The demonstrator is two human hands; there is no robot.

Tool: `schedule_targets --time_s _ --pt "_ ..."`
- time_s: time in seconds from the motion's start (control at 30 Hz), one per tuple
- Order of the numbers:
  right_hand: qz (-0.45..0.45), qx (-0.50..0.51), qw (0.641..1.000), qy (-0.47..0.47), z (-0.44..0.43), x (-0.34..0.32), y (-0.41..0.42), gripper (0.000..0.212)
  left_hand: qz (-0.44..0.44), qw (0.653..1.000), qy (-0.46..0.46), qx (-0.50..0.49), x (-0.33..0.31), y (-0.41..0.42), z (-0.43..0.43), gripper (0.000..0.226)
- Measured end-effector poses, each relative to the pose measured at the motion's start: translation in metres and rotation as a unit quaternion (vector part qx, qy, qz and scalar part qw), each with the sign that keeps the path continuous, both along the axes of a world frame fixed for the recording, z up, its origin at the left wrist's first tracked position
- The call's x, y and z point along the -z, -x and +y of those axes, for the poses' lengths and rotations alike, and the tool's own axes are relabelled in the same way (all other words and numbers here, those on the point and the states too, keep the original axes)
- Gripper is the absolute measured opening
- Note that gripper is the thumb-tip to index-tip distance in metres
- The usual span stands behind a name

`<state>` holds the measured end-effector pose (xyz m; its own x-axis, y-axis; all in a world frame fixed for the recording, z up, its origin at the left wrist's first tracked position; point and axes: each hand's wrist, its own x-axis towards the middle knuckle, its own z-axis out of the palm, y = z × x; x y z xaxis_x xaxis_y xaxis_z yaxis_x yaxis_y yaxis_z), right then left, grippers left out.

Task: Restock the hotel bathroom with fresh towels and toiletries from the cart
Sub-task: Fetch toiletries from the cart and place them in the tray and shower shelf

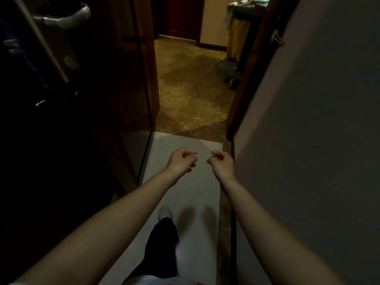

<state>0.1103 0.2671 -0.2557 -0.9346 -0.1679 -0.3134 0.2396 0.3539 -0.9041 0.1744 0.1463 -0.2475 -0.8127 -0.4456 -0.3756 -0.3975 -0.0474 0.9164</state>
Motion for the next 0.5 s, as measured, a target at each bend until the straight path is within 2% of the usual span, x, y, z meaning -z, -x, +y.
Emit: schedule_targets --time_s 0.23,0.5 --pt "0.009 0.041 0.999 -0.01 -0.092 -0.009 0.157 0.032 0.008 0.999 -0.007 0.032 -0.008 0.172 -0.096 0.022" --pt "0.01 0.094 0.995 -0.014 -0.148 -0.015 0.281 0.03 0.016 0.998 -0.009 0.055 -0.015 0.314 -0.162 0.011"
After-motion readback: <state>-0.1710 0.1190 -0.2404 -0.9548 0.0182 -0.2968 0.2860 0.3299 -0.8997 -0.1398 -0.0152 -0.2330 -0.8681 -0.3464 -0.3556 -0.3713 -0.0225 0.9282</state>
